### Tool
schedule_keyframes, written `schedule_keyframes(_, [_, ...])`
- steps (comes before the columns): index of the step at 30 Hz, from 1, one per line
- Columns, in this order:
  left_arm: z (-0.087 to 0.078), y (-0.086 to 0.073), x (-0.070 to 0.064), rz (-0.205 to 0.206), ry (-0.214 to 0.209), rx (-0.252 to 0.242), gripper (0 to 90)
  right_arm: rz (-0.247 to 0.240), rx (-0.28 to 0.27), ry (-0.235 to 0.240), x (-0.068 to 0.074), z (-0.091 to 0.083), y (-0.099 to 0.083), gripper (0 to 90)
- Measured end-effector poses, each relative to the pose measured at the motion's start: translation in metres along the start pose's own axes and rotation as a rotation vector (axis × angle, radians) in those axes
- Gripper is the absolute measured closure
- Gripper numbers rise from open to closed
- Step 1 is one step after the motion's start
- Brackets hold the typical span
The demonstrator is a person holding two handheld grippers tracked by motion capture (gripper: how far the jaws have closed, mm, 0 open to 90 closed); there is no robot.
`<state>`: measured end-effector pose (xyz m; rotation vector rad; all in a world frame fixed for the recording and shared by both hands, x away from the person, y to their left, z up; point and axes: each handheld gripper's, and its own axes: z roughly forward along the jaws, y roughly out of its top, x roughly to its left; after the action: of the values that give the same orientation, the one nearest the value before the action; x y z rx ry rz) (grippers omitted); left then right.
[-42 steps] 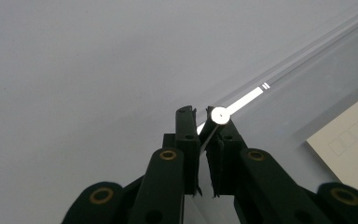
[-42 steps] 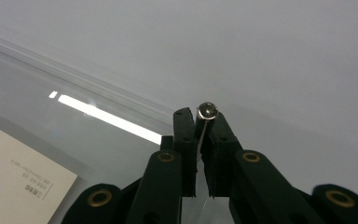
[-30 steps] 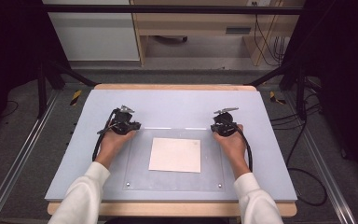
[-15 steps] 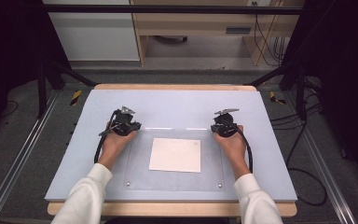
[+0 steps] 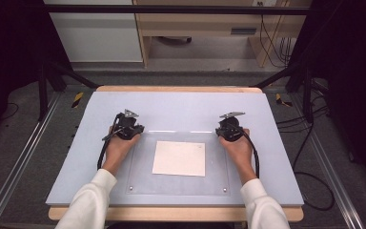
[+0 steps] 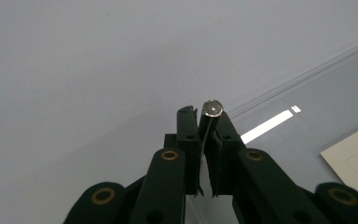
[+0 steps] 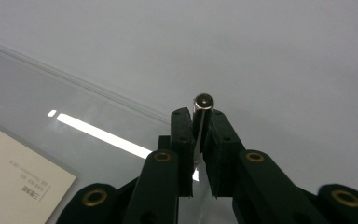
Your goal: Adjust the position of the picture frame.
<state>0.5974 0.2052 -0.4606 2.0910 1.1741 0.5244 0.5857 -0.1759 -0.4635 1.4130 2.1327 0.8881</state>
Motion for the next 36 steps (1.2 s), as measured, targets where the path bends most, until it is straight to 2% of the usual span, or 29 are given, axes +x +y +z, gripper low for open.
schedule_keyframes(3, [0.0, -0.001, 0.0, 0.005, 0.004, -0.004, 83.7, -0.004, -0.025, 0.003, -0.001, -0.004, -0.003, 76.3])
schedule_keyframes(4, [0.0, -0.001, 0.0, 0.001, 0.004, -0.006, 83.6, -0.036, -0.068, -0.006, -0.001, -0.009, -0.005, 74.1])
schedule_keyframes(5, [0.0, -0.001, -0.001, 0.0, 0.006, -0.009, 83.6, -0.036, -0.068, -0.006, -0.001, -0.009, -0.005, 74.1])
schedule_keyframes(7, [0.0, -0.001, -0.001, 0.005, 0.01, -0.01, 83.7, -0.055, -0.108, -0.001, -0.002, -0.013, -0.007, 71.6])
schedule_keyframes(13, [0.0, -0.002, -0.001, -0.001, 0.01, -0.017, 83.6, -0.097, -0.156, 0.004, -0.001, -0.02, -0.006, 74.0])
schedule_keyframes(20, [-0.001, -0.004, -0.001, -0.005, 0.012, -0.029, 83.3, -0.099, -0.147, 0.008, 0.0, -0.018, -0.006, 82.1])
schedule_keyframes(23, [-0.004, -0.006, -0.001, 0.009, 0.024, -0.035, 78.9, -0.096, -0.156, 0.004, 0.001, -0.017, -0.004, 82.6])
schedule_keyframes(26, [-0.01, -0.008, -0.001, 0.01, 0.03, -0.07, 78.3, -0.095, -0.16, 0.002, 0.001, -0.017, -0.004, 83.3])
schedule_keyframes(29, [-0.016, -0.009, -0.003, 0.036, 0.044, -0.094, 77.3, -0.085, -0.164, 0.008, 0.001, -0.016, -0.004, 83.1])
schedule_keyframes(32, [-0.021, -0.007, -0.003, 0.01, 0.026, -0.153, 78.3, -0.081, -0.17, 0.008, 0.001, -0.017, -0.003, 82.8])
schedule_keyframes(33, [-0.021, -0.006, -0.004, 0.012, 0.027, -0.161, 79.0, -0.081, -0.172, 0.008, 0.001, -0.016, -0.003, 82.6])
schedule_keyframes(36, [-0.02, -0.005, -0.005, 0.021, 0.043, -0.144, 81.8, -0.069, -0.168, 0.007, 0.002, -0.016, -0.002, 82.8])
